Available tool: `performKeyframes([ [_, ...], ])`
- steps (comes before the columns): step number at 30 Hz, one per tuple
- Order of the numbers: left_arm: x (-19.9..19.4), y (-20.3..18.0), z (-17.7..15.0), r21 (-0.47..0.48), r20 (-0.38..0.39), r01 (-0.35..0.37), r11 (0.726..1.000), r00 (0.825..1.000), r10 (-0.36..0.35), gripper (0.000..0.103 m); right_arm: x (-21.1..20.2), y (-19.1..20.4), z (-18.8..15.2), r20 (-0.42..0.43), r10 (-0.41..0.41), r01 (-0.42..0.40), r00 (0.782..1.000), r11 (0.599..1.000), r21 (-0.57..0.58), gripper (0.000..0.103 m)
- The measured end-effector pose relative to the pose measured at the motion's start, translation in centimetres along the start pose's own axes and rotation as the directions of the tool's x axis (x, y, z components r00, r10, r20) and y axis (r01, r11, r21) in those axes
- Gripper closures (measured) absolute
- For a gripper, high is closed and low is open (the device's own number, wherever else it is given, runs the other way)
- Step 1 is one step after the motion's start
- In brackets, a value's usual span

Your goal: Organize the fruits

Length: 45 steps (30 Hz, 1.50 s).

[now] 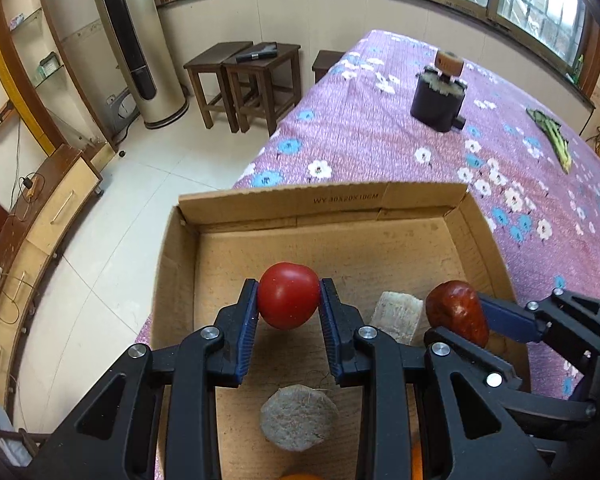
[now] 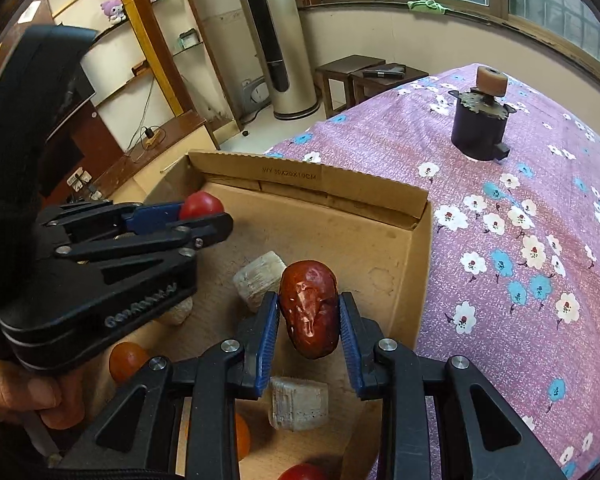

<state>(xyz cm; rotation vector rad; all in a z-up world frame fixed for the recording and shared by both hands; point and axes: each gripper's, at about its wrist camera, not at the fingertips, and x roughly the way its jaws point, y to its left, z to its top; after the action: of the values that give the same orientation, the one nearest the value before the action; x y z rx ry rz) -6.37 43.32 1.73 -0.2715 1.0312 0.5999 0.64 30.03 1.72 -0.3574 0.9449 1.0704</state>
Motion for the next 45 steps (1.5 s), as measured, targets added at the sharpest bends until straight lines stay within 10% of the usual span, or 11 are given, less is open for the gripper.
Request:
performKeyframes([
  [11,0.6,0.1,-0.3,-0.004,-0.026,-0.033,0.999,0.999,0.033,0.074,0.9,-0.2,0.1,-0.046,0.003,-0.002,0.999,1.000,0.007,0.063],
  [16,-0.3,0.3,-0.5,-0.008,0.003,-0.051,0.999,0.999,0.051,0.043,0.3,-0.1,-0.3,-0.039,-0.003,0.003,0.999,1.000,-0.003,0.059],
  [45,-9.0,-0.3,-8.9,-0.053,0.133,0.048,0.997,0.990,-0.041,0.030,-7.6,1.3,-6.0,0.036,0.065,-0.061,0.997,0.993,-0.104,0.038],
])
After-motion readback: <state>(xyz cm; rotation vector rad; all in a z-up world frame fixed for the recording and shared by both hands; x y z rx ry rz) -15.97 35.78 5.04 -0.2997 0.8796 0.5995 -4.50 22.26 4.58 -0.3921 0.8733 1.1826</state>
